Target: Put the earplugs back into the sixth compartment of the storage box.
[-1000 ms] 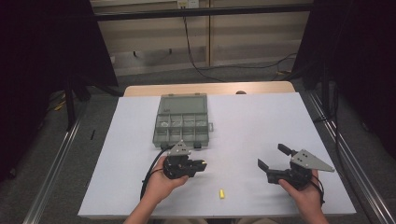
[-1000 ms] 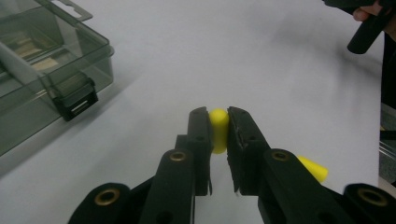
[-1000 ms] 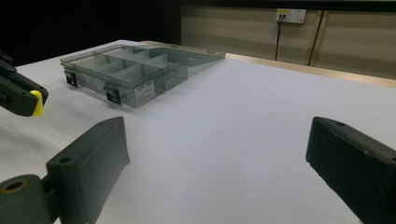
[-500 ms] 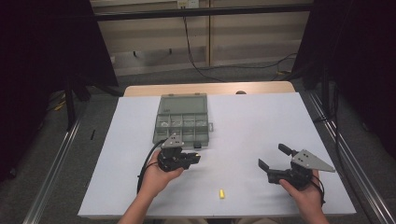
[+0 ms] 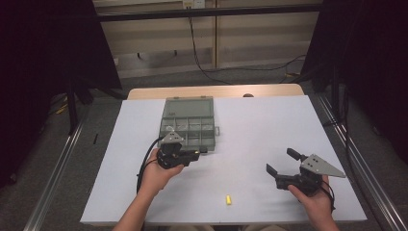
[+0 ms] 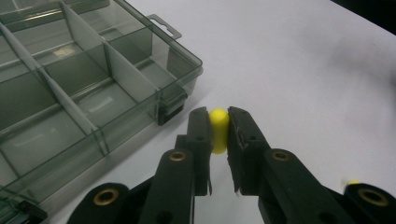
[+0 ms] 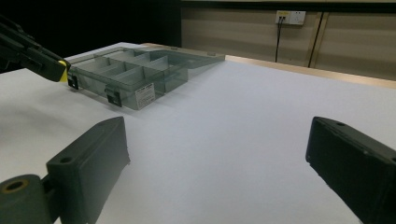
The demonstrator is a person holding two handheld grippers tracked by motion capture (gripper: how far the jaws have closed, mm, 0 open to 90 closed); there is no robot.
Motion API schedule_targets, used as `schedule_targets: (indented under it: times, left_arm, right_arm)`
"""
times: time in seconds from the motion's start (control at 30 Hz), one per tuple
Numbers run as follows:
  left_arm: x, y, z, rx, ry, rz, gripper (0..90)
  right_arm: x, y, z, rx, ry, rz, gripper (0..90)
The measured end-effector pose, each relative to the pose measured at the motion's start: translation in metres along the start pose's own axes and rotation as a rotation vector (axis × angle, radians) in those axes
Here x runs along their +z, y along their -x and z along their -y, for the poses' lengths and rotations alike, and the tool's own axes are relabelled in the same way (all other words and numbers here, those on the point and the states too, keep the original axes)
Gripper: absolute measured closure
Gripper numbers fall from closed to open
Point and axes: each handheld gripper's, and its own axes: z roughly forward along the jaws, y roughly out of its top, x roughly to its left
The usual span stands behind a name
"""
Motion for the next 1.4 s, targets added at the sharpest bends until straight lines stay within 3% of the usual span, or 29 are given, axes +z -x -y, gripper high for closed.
schedule_targets:
  times: [0.37, 0.57, 1.4]
  left_arm:
    - [-0.003, -0.011, -0.007, -0.027, 0.002, -0.035, 79.7]
    - [-0.004, -0.015, -0.013, -0.012, 0.001, -0.053, 79.7]
    - [0.001, -0.040, -0.023, -0.085, -0.002, -0.130, 79.7]
  right_arm:
    - [0.000, 0.000, 0.000, -0.004, 0.001, -0.004, 5.2]
    - [0.000, 0.000, 0.000, 0.002, 0.004, 0.001, 5.2]
    - [-0.001, 0.000, 0.000, -0.004, 0.005, -0.001, 5.3]
